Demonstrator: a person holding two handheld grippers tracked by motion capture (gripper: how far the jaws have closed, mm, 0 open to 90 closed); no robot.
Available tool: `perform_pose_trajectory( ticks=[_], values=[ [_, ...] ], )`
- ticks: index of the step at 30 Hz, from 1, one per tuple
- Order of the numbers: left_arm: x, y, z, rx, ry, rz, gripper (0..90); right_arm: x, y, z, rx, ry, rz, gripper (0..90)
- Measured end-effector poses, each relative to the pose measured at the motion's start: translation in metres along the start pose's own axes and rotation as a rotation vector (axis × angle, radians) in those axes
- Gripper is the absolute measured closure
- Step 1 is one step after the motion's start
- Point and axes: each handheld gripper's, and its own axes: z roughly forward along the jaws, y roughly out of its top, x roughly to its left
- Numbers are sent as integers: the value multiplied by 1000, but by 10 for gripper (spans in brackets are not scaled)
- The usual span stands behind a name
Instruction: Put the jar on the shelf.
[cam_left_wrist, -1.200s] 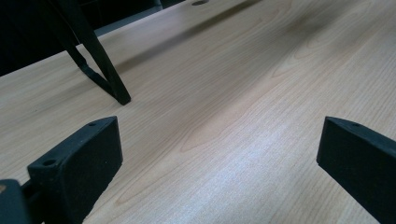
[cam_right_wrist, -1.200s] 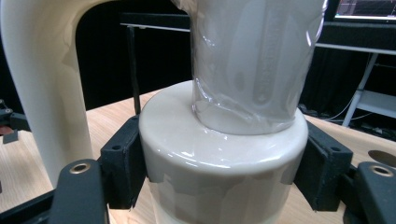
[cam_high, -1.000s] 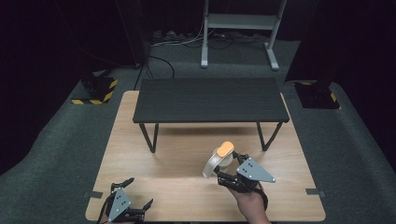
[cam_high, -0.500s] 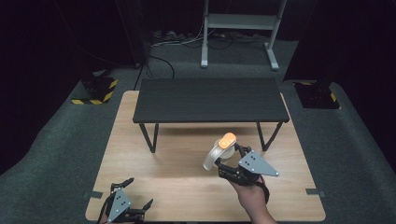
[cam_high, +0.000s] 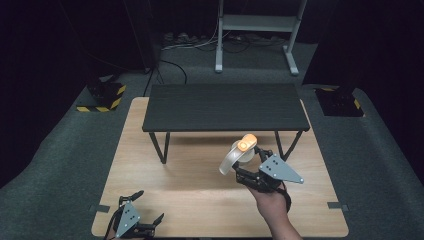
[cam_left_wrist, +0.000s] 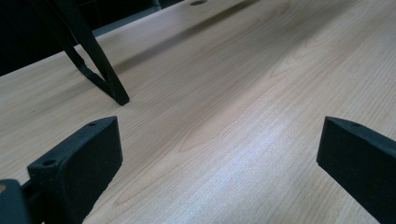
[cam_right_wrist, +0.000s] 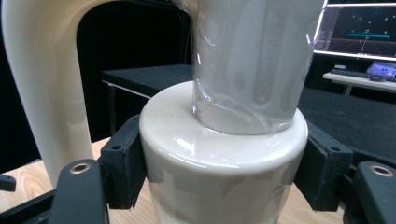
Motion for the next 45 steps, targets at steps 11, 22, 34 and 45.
perform_pose_trajectory(
  ticks=[11,22,34,45],
  values=[
    [-1,0,0,-3,0,2,7,-4,18,4,-28,-15,-11,289],
    [0,0,0,-3,0,1,7,-7,35,10,-49,-26,-21,290],
    [-1,0,0,-2,1,2,6,-10,53,20,-75,-49,-28,290],
    [0,0,0,-4,-1,0,6,-16,63,32,-77,-70,-27,290]
  ],
)
